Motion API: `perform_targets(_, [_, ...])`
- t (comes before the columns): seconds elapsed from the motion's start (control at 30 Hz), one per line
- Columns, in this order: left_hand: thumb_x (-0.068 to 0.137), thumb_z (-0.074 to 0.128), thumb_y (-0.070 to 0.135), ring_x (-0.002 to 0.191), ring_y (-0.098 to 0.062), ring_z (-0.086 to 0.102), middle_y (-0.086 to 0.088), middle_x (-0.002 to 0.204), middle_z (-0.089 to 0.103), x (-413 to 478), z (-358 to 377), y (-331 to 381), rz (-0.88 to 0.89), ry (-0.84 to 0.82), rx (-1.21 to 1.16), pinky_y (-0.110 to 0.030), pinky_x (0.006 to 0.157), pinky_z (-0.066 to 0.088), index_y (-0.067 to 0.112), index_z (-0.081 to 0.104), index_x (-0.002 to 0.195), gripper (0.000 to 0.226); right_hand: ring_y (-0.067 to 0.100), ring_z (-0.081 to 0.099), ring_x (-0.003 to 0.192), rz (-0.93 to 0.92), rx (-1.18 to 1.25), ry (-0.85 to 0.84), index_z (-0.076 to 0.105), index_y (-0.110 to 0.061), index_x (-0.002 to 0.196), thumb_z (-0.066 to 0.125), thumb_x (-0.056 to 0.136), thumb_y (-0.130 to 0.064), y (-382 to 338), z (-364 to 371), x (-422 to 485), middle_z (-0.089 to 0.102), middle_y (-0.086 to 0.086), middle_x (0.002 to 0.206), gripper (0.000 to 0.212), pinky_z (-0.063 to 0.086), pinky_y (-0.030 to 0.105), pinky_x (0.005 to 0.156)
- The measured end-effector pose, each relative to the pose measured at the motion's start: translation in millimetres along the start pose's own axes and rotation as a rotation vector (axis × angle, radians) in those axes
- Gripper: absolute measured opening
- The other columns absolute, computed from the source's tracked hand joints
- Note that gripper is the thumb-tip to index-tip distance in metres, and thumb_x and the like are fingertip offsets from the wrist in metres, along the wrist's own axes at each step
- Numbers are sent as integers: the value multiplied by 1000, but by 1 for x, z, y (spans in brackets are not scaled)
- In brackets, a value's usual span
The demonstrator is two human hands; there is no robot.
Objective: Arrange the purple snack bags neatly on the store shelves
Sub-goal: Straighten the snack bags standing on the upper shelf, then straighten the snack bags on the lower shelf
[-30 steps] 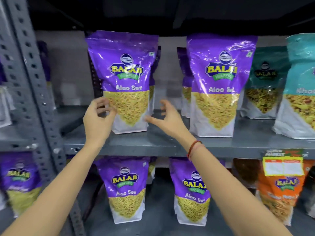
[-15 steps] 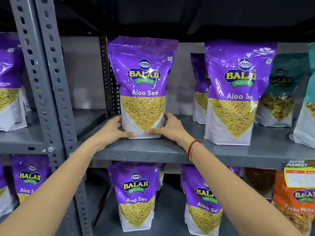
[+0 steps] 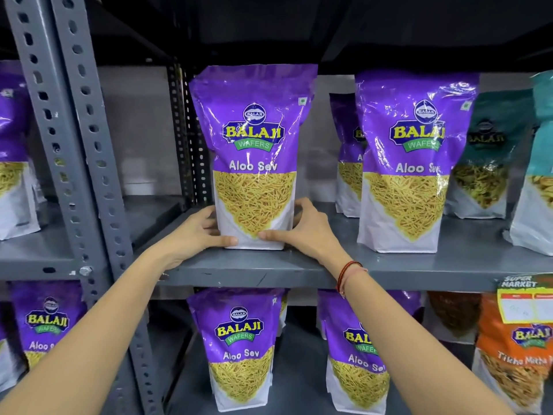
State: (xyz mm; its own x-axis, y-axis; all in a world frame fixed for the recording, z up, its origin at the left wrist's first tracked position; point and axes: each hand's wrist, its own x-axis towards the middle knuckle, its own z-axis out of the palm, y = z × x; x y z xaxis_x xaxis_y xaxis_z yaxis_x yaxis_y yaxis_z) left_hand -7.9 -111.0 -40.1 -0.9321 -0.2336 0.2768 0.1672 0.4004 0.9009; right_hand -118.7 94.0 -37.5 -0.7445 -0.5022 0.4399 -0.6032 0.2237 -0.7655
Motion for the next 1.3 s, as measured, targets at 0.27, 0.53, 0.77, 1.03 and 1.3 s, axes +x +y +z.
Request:
perform_targets(0.27, [31, 89, 51, 102, -4, 65, 18, 105, 71, 1, -4, 0, -18, -46, 55, -16, 81, 52, 30, 44, 126, 108, 25, 53, 120, 80, -71, -162, 42, -21, 131, 87, 46, -52, 10, -1, 4, 56, 5, 132, 100, 47, 41, 101])
perform_targets(0.53, [51, 87, 31, 92, -3, 68, 13, 94, 74, -3, -1, 2, -30, -26, 79, -15, 78, 53, 23, 43, 131, 92, 26, 52, 120, 86, -90, -229, 40, -21, 130, 86, 58, -46, 11, -1, 5, 54, 5, 132, 90, 46, 43, 103])
perform_targets(0.77, [34, 87, 55, 108, -12, 63, 2, 119, 66, -14, 1, 7, -51, 77, 225, -39, 104, 43, 26, 39, 134, 114, 24, 53, 122, 28, -109, -131, 41, -14, 135, 86, 61, -39, 7, -4, 0, 56, 6, 135, 90, 46, 38, 103])
perform_targets(1.03, [83, 65, 12, 108, -13, 52, 3, 114, 57, -85, 59, -12, 482, 773, 572, -17, 96, 35, 11, 59, 115, 33, 9, 60, 89, -419, 224, 441, 63, -8, 107, 75, 78, -20, -14, 11, -77, 63, 4, 100, 34, 54, 25, 71])
perform_targets(1.3, [82, 56, 10, 99, -16, 58, -5, 104, 64, -147, 104, -146, 317, 534, 608, -20, 95, 41, 11, 64, 101, 20, -1, 58, 76, -283, 208, 173, 68, -9, 94, 71, 81, -19, 76, 87, -145, 58, -8, 87, 17, 49, 14, 59])
